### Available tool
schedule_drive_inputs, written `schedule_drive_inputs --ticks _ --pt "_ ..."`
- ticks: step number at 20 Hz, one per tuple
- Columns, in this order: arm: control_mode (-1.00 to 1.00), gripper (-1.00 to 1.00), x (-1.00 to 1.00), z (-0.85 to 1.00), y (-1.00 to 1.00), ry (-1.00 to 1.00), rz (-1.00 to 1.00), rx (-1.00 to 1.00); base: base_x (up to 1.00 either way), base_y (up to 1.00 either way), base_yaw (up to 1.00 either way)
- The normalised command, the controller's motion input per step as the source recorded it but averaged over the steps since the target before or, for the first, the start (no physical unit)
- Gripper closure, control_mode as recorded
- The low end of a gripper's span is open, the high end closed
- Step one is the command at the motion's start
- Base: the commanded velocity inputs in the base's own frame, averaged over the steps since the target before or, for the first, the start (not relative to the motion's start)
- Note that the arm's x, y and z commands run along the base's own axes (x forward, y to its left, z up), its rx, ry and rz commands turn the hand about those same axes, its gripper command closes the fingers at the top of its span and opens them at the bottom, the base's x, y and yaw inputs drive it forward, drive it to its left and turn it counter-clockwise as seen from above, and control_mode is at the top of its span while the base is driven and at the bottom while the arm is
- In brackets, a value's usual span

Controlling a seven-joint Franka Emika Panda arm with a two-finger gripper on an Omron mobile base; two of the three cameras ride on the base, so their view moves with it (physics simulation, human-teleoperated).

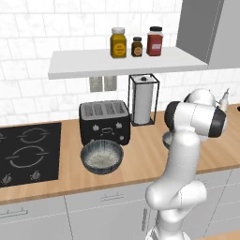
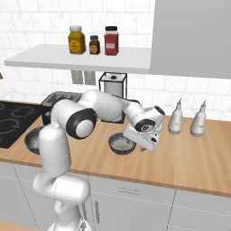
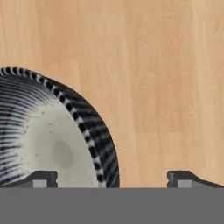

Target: Pick up the bowls on the counter and stack them on top of one another in the open cabinet. Place the smaller bowl on top of the larger bowl.

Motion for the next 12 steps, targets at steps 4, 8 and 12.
schedule_drive_inputs --ticks 4,8,12 --pt "-1.0 1.0 0.19 -0.27 0.2 0.0 0.0 -0.01 0.0 0.0 0.0" --pt "-1.0 1.0 0.04 -0.07 0.08 0.0 0.0 0.0 0.0 0.0 0.0" --pt "-1.0 1.0 -0.02 0.0 0.01 0.0 0.0 0.0 0.0 0.0 0.0"
